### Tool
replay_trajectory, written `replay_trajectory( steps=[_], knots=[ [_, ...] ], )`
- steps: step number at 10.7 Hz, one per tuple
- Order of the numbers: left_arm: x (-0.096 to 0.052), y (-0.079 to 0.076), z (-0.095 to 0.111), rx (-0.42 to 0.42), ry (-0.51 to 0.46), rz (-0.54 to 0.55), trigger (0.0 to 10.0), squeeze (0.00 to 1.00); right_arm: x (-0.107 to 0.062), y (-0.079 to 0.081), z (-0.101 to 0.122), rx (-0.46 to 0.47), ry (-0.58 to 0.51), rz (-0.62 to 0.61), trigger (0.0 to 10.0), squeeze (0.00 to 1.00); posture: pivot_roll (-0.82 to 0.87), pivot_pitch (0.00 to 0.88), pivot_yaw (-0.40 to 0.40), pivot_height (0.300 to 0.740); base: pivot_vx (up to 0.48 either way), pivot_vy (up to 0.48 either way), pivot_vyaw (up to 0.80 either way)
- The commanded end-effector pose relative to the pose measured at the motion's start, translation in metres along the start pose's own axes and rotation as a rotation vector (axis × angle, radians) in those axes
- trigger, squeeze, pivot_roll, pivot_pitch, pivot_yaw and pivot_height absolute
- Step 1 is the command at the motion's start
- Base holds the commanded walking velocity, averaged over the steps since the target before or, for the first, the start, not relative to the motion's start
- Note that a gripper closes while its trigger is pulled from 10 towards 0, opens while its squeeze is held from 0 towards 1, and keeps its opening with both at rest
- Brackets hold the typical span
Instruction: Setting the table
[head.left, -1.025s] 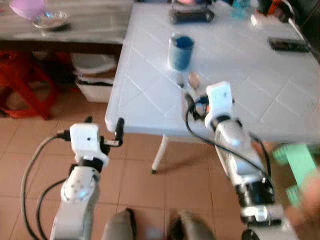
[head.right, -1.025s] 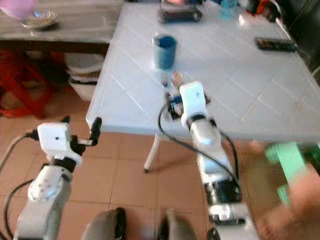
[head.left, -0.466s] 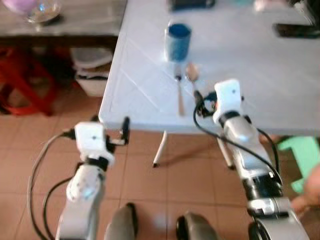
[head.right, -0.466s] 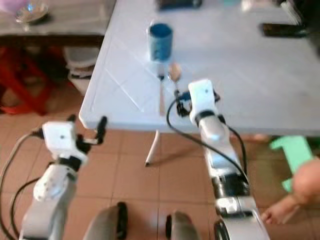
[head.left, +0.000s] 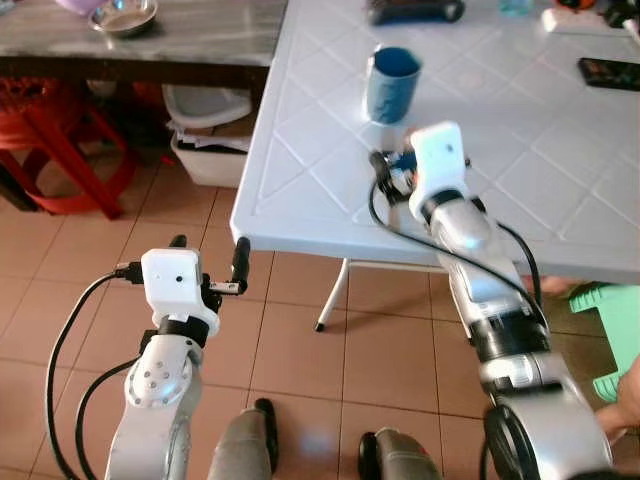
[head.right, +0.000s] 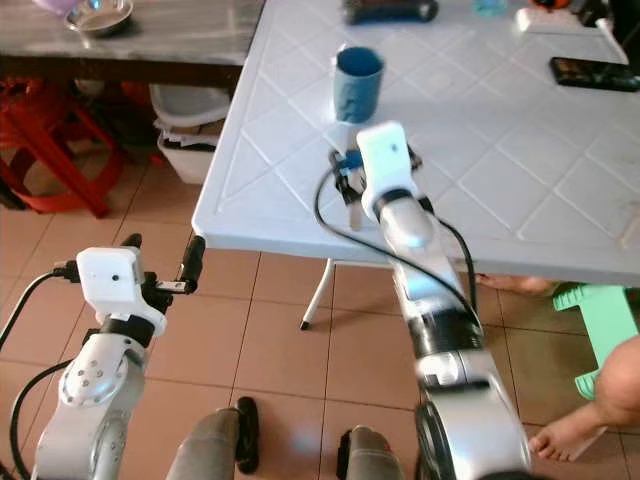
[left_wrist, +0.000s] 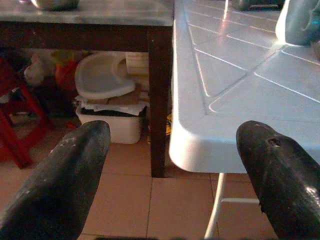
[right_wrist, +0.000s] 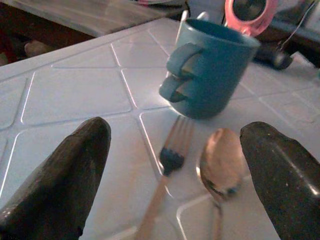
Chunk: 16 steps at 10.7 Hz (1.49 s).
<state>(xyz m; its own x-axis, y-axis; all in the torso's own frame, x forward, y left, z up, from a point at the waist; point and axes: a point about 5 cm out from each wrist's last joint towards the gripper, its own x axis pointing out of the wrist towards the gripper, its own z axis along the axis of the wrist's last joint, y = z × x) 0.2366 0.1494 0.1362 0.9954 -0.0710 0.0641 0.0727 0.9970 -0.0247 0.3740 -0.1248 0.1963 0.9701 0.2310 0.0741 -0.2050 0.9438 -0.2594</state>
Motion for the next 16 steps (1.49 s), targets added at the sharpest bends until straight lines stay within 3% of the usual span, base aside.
replay_trajectory(
  steps=[1, 6, 10, 11, 14, 16],
  knots=[
    [-0.005, 0.001, 0.000, 0.013, 0.014, 0.007, 10.0, 0.00, 0.005, 0.000, -0.001, 0.027, 0.025, -0.012, 10.0, 0.00, 0.11, 0.273, 0.028, 0.740, 0.000, 0.000, 0.00],
    [-0.011, 0.005, 0.002, 0.025, 0.031, 0.002, 10.0, 0.00, 0.005, 0.019, -0.008, 0.080, 0.098, -0.040, 10.0, 0.00, 0.13, 0.298, 0.030, 0.740, 0.000, 0.000, 0.00],
    [-0.011, 0.004, 0.002, 0.026, 0.039, -0.007, 10.0, 0.00, 0.011, 0.016, -0.014, 0.139, 0.157, -0.071, 10.0, 0.00, 0.13, 0.297, 0.031, 0.740, 0.000, 0.000, 0.00],
    [-0.011, 0.005, 0.002, 0.028, 0.040, -0.005, 10.0, 0.00, 0.013, 0.016, -0.018, 0.200, 0.198, -0.082, 0.0, 0.00, 0.13, 0.297, 0.030, 0.740, 0.000, 0.000, 0.00],
    [-0.012, 0.005, 0.002, 0.031, 0.043, -0.012, 10.0, 0.00, 0.014, 0.018, -0.025, 0.284, 0.261, -0.094, 0.0, 0.00, 0.14, 0.294, 0.032, 0.740, 0.000, 0.000, 0.00],
    [-0.014, 0.001, 0.006, -0.004, 0.020, -0.086, 10.0, 0.00, 0.013, 0.013, -0.034, 0.353, 0.318, -0.103, 0.0, 0.00, 0.13, 0.294, 0.032, 0.740, 0.000, 0.000, 0.00]
  ],
)
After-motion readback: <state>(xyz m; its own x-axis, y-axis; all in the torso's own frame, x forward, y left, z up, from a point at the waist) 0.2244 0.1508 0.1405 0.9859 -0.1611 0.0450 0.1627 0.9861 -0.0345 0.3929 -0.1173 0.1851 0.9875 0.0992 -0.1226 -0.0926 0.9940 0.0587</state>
